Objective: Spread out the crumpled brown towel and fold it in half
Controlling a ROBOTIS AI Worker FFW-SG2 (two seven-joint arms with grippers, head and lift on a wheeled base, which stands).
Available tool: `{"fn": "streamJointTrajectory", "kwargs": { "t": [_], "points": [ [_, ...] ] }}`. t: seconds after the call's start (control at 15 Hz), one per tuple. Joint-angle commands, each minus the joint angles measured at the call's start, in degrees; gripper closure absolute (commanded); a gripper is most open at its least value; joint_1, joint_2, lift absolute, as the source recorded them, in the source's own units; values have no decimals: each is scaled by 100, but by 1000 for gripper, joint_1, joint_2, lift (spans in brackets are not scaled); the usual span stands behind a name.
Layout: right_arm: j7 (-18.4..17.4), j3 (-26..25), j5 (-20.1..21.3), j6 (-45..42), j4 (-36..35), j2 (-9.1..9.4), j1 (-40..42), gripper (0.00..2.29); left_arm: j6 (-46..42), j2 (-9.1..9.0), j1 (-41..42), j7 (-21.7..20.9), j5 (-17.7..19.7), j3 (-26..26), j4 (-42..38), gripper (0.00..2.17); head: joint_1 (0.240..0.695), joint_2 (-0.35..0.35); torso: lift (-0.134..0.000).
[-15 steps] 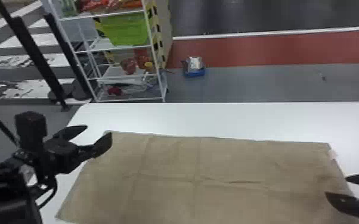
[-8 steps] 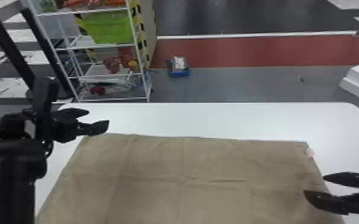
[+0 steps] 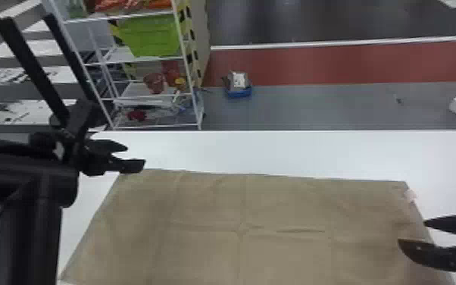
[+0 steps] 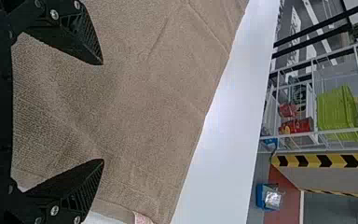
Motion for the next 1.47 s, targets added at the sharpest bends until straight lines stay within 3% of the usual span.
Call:
{"fn": "streamJointTrajectory", "kwargs": {
  "t": [0.0, 0.2, 0.6, 1.27, 1.4],
  "points": [
    [-7, 1, -1, 0, 24, -1, -4, 154, -220, 16, -284, 10, -192, -95, 426, 360, 695, 147, -124],
    [-16, 9, -1, -35, 50, 8, -4, 154, -308, 95, -627, -34, -578, -280, 1015, 360, 695, 143, -124],
    [-16, 9, -18, -52, 68, -1, -39, 154, -554, 297, -1005, -17, -1009, -421, 1973, 424, 695, 159, -124],
    [-25, -17, -44, -52, 68, -1, -65, 154, -800, 367, -1242, 168, -1141, -412, 2589, 518, 695, 186, -124],
    [-25, -52, -62, -70, 68, -1, -65, 154, -818, 367, -1242, 238, -1185, -412, 2606, 1092, 695, 183, -124]
  ]
}}
